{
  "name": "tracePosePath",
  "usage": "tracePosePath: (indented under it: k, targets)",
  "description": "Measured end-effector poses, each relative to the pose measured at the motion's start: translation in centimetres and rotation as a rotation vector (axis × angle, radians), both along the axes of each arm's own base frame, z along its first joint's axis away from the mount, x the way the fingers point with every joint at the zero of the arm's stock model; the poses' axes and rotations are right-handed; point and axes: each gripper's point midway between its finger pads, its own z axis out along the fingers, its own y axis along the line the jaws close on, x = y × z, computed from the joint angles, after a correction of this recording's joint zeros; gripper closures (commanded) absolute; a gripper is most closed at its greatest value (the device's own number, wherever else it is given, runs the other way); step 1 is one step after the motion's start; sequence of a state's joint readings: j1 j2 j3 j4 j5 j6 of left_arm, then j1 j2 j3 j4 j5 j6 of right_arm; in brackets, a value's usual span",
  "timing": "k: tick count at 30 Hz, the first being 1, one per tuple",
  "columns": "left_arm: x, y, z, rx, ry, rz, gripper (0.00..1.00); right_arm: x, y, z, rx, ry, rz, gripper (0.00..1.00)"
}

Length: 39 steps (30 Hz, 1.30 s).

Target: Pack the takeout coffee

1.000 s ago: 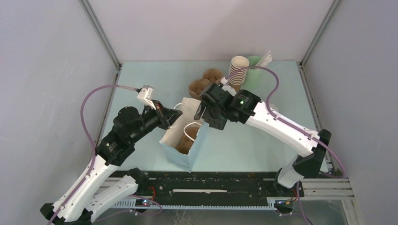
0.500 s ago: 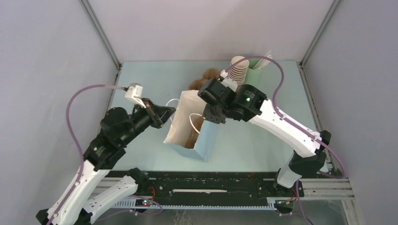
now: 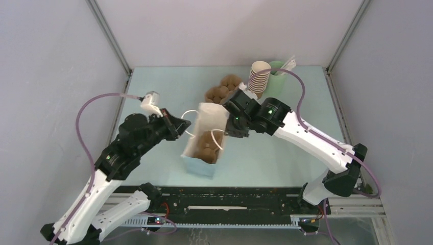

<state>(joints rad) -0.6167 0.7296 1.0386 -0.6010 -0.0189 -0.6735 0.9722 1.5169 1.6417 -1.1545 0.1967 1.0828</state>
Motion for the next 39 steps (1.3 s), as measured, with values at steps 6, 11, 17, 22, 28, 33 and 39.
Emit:
tracePosePath:
  k: [6,11,17,22,28,33,39]
  targets:
    - [-2.8,1.2,4.4,-0.13,-0.165,-0.034,0.97,-0.1,3.0,7.6,0.109,-0.248,0.258,1.0]
    - [-3.8,0.2,6.7,-0.22,-0.251,-0.111,0.6,-0.2,2.8,10.2,0.148,-0.38,0.447,1.0]
    - [-4.9,0.1,2.2,-0.15,-0.191,-0.161,0.13,-0.1,1.5,8.0,0.036,-0.489,0.644,1.0]
    - [-7.7,2.8,1.5,-0.098,-0.247,-0.158,0.08,-0.2,2.6,7.4,-0.018,-0.588,0.744,1.0]
    - [-8.8,4.5,2.0,-0.081,-0.275,-0.118,0.07,0.0,3.0,6.3,0.017,-0.608,0.804,1.0]
    - [-8.0,5.2,0.2,-0.026,-0.208,-0.061,0.07,0.9,1.6,8.6,0.056,-0.558,0.774,1.0]
    - [-6.7,5.9,-0.2,0.028,-0.157,0.007,0.07,-1.1,1.3,16.1,0.196,-0.54,0.761,1.0]
